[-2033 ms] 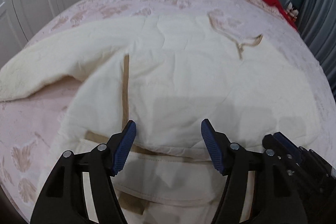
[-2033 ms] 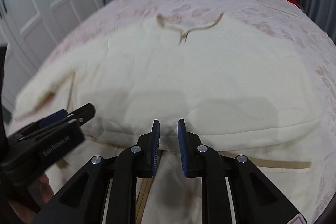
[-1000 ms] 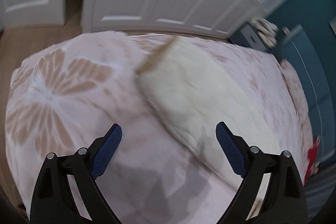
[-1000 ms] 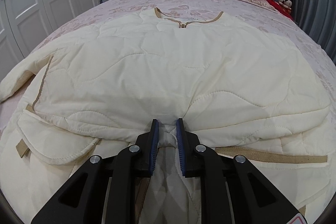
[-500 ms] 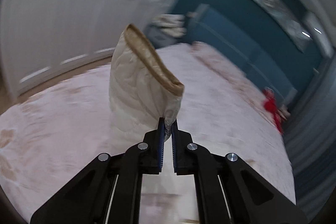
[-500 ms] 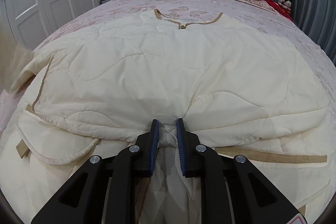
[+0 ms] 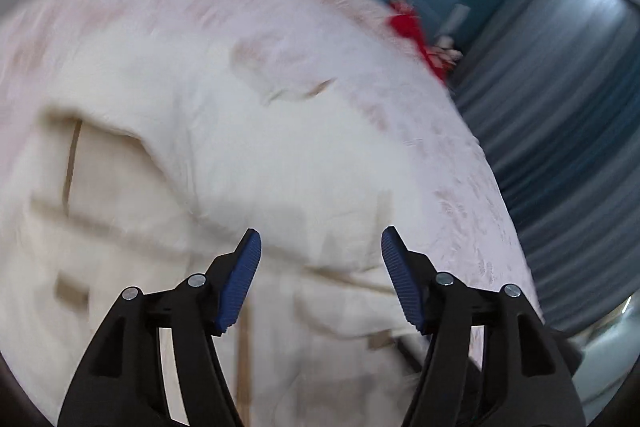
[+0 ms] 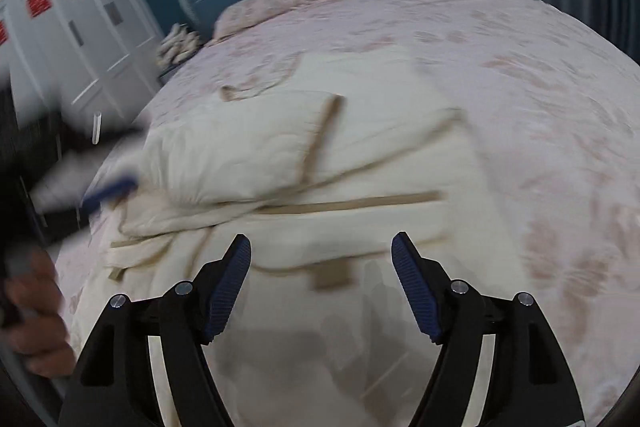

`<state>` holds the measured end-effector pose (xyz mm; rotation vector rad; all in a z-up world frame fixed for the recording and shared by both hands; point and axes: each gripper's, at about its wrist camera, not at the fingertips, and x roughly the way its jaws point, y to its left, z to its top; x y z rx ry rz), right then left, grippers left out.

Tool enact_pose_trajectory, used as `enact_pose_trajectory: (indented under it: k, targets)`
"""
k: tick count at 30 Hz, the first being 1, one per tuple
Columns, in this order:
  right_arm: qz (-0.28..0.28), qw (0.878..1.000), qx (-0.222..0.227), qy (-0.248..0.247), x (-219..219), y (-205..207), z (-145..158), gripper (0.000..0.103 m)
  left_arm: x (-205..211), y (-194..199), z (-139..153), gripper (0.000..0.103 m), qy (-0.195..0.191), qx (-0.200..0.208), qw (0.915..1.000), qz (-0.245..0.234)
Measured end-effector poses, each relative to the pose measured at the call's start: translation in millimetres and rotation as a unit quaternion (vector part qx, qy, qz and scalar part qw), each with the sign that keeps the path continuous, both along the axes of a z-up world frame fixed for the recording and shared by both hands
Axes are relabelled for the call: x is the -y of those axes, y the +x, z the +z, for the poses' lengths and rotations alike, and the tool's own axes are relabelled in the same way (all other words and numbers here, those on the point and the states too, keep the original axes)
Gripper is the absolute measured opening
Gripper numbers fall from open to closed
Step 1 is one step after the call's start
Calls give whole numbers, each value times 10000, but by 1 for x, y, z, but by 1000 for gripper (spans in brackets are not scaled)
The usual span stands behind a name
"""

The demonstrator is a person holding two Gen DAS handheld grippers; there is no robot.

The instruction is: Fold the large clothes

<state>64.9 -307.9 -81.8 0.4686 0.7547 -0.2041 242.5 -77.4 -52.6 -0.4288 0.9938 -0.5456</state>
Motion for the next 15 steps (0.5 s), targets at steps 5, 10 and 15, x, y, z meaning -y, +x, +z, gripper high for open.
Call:
enact_pose_trajectory:
  k: [5, 10, 15]
  targets:
    - [-269, 9986, 148, 437, 27, 24, 7, 71, -84, 30, -26, 66, -597, -667, 9868, 1346]
    - [-345, 9969, 266, 659, 23, 56, 9, 71, -145, 69, -21, 66, -545, -601, 9760, 2023]
    - [-283, 9977, -65, 606, 11, 102, -1, 70, -177, 94, -50, 66, -885, -1083, 9622, 2337]
